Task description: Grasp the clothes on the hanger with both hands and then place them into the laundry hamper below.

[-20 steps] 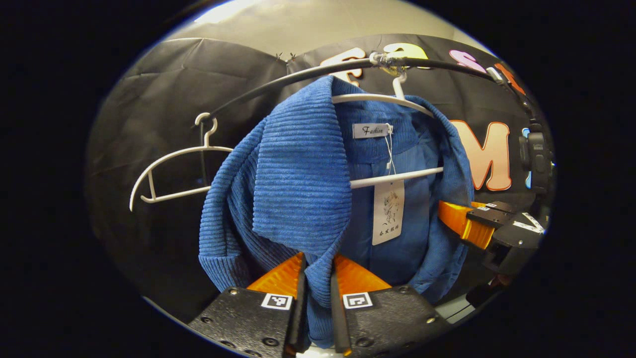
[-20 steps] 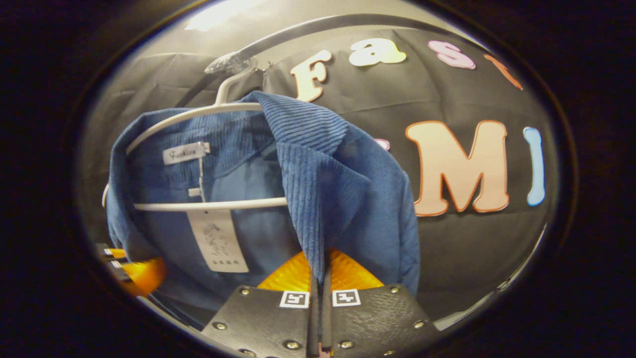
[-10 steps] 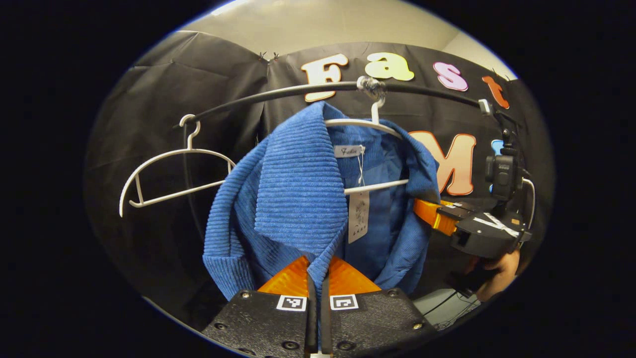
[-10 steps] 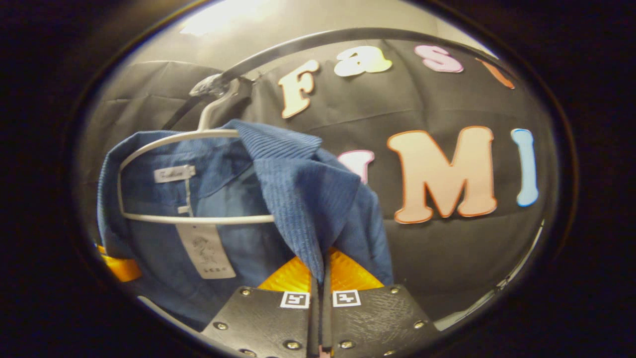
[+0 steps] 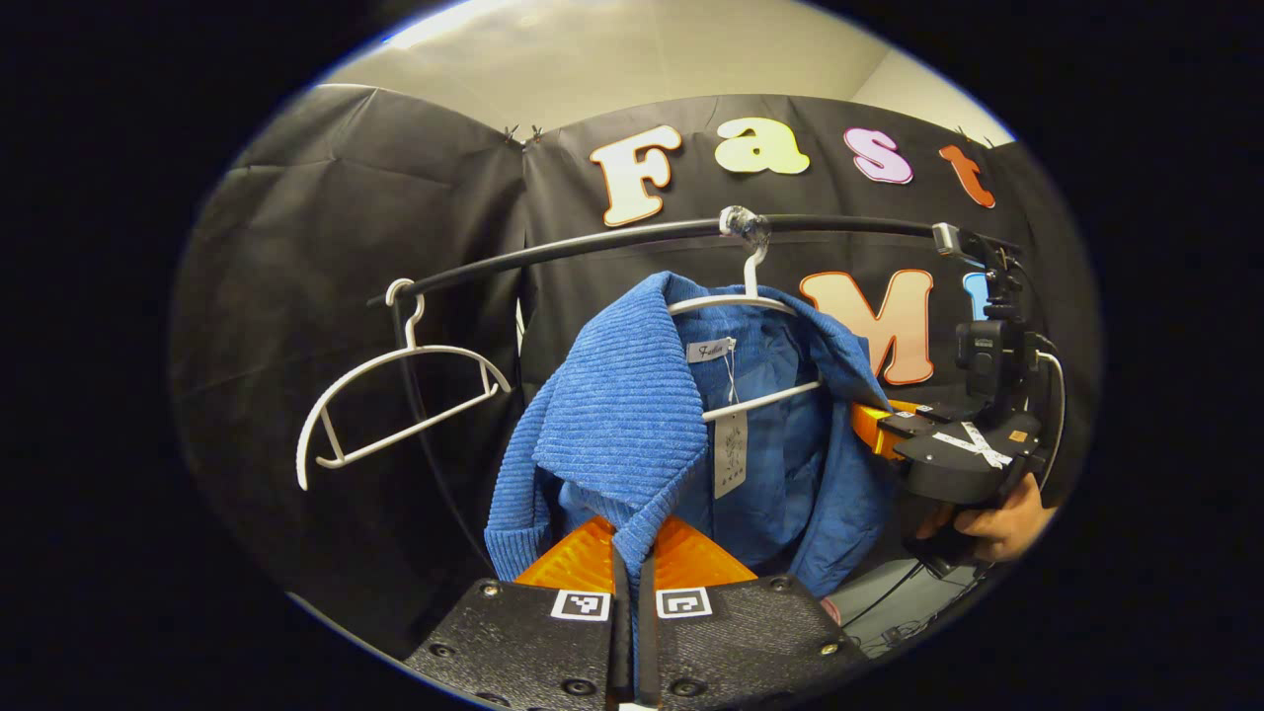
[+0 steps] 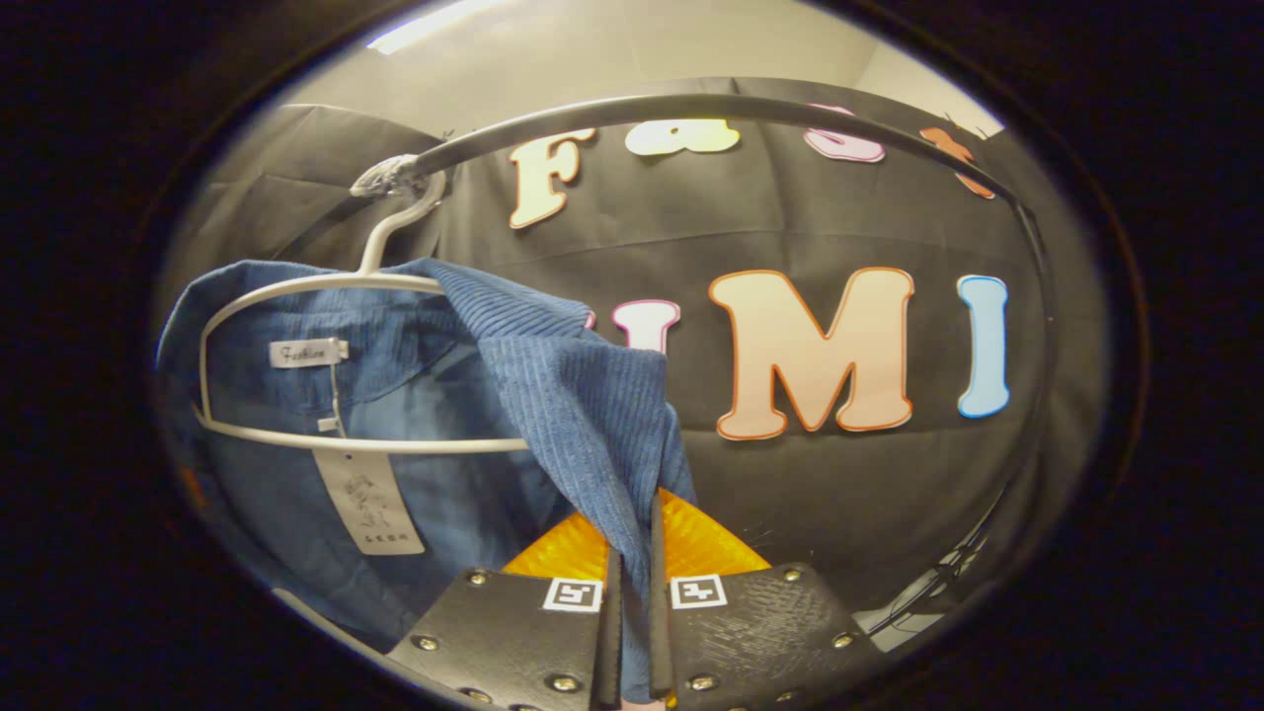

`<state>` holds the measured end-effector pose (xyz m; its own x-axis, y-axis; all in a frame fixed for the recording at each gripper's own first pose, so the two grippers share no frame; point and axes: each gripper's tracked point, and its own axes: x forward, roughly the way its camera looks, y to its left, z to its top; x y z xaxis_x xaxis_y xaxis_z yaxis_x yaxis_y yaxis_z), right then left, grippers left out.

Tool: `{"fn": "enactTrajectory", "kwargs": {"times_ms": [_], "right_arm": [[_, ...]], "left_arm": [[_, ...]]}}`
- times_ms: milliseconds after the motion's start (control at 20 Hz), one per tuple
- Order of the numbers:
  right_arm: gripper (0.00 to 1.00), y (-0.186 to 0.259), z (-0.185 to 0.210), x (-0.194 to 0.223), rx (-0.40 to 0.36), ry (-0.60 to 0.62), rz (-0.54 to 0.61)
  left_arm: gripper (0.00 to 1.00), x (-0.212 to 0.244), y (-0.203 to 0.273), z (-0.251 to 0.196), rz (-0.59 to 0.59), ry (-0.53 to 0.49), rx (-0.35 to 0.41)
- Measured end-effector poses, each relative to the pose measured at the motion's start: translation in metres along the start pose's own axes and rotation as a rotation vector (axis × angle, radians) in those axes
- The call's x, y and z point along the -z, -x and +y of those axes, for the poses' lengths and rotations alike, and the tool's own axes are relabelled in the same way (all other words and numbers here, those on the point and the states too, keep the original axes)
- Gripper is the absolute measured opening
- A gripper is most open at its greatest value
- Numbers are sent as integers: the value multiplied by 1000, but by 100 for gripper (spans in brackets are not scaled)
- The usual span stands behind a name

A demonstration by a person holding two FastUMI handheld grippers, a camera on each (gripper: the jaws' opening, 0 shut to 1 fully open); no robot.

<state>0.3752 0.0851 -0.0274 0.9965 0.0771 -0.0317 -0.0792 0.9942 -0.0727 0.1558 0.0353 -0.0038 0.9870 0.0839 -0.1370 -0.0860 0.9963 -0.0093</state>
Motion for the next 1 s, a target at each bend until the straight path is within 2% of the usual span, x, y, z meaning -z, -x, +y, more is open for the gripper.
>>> {"fn": "enactTrajectory", "kwargs": {"times_ms": [100,250,450,500,600,650,700,750,800,1000], "right_arm": [[3,1,-7,-5,22,-2,-13],[3,-4,-19,-17,64,26,-61],[3,-14,-26,-26,107,76,-95],[2,-16,-30,-29,123,82,-111],[3,-23,-37,-42,159,104,-159],[0,-25,-38,-49,171,124,-183],[2,-26,-38,-55,179,141,-216],[0,-31,-38,-63,185,155,-237],[0,-41,-39,-65,185,152,-241],[2,-59,-39,-66,185,124,-251]], "left_arm": [[3,4,2,6,2,8,-1],[3,6,2,23,-13,34,-41],[2,2,0,48,-33,-1,-86],[2,0,0,56,-27,28,-91],[3,-6,-3,65,-24,180,-93],[3,-11,-4,75,-32,215,-108],[3,-12,-5,83,-36,191,-123],[5,-13,-8,87,-39,163,-131],[2,-13,-11,86,-38,148,-124],[2,-22,-10,97,-44,124,-112]]}}
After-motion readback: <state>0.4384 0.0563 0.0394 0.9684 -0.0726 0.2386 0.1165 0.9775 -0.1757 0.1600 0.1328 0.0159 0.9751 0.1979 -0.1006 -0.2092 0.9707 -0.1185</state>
